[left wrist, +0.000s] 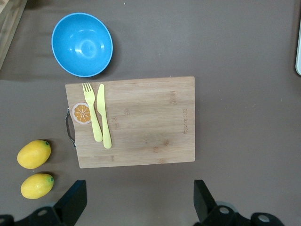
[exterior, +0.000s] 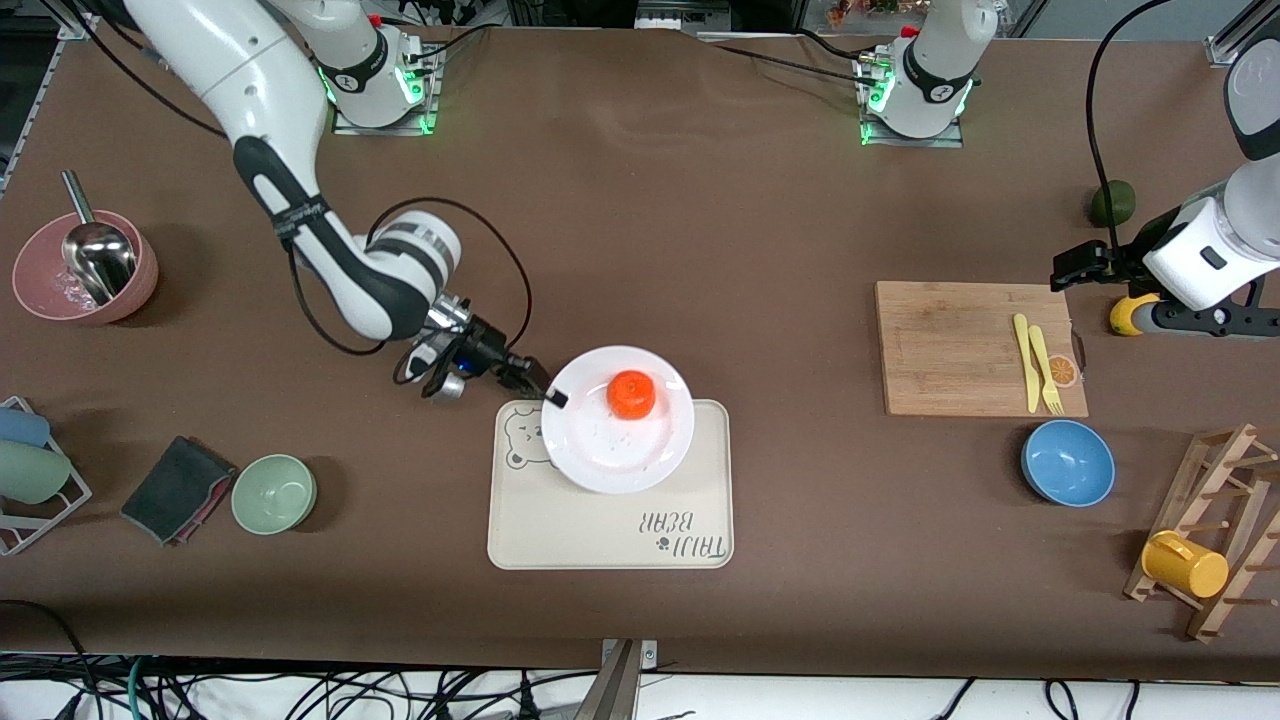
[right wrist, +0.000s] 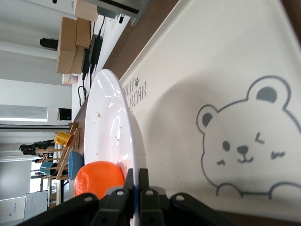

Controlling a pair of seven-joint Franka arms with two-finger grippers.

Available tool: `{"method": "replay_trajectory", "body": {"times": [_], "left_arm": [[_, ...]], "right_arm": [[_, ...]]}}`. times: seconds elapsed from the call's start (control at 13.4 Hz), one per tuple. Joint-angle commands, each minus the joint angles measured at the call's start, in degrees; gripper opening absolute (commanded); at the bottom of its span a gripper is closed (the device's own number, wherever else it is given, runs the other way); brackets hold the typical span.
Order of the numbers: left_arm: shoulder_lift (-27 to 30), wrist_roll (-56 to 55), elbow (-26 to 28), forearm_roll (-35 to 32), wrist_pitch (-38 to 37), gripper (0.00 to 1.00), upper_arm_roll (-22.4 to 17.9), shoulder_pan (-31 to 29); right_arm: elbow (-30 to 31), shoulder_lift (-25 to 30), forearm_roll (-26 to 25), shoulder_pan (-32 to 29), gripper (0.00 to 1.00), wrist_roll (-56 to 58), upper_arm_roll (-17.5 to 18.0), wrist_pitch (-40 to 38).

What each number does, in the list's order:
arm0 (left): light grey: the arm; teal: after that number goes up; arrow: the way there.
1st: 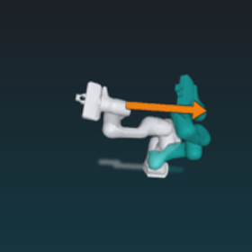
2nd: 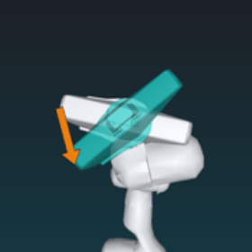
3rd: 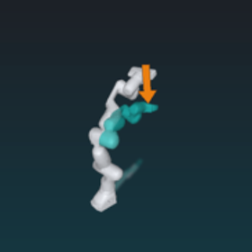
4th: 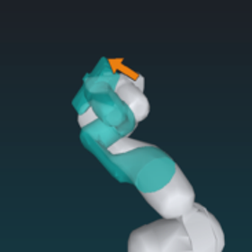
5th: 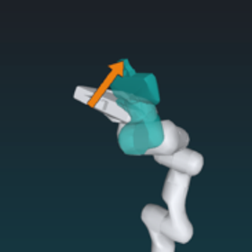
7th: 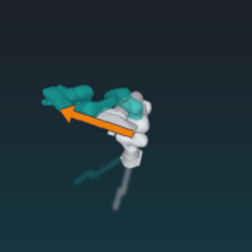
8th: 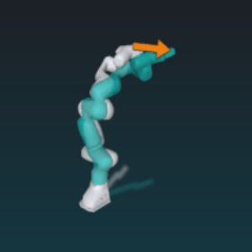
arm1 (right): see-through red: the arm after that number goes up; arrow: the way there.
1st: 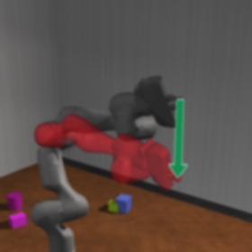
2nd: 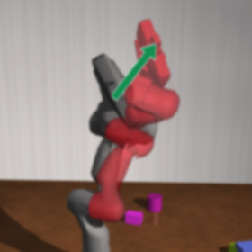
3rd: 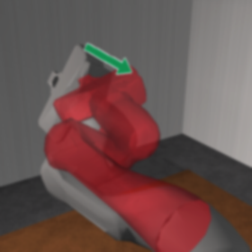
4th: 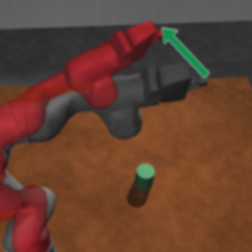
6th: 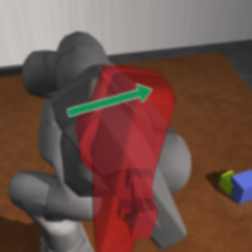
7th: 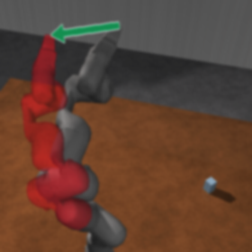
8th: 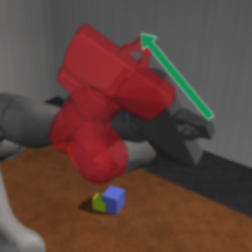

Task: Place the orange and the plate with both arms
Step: 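Slide the plate with the right gripper onto the bear tray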

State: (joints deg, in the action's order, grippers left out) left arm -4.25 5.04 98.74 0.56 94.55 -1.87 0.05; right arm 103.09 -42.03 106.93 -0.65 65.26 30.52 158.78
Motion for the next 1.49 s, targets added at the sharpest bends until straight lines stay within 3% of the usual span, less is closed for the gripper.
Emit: {"method": "replay_trajectory", "body": {"times": [0.0,0.22,0.75,1.12,1.27,1.34,1.42], "left_arm": [[-0.5,1.5,-1.5,1.4,-1.1,1.0,-0.2,-0.1],[-0.5,1.4,-1.5,1.4,-1.0,1.0,-0.2,-0.1],[-0.3,1.5,-1.6,1.4,-2.8,1.0,-0.2,-0.2],[-0.1,1.5,-1.6,1.4,-3.9,1.0,-0.2,-0.2],[-0.1,1.5,-1.6,1.4,-3.9,1.0,-0.2,-0.2],[-0.2,1.5,-1.6,1.4,-3.9,1.0,-0.2,-0.2],[-0.2,1.5,-1.6,1.4,-4.0,1.0,-0.2,-0.2]], "right_arm": [[-4.7,-3.8,-8.5,-0.8,0.0,-7.7,0.5,0.7],[-6.7,-6.6,-17.3,-1.9,0.0,-14.6,0.5,0.7],[-9.9,-9.8,-18.5,-1.5,0.0,-15.4,0.1,0.7],[-9.9,-9.7,-20.7,-1.7,0.34,-15.4,-1.1,0.7],[-9.9,-8.9,-21.9,-1.8,0.4,-15.5,-1.5,0.6],[-9.6,-7.6,-22.7,-1.8,0.57,-15.5,-1.8,0.5],[-9.1,-5.9,-24.0,-1.9,0.65,-15.5,-2.5,0.0]]}}
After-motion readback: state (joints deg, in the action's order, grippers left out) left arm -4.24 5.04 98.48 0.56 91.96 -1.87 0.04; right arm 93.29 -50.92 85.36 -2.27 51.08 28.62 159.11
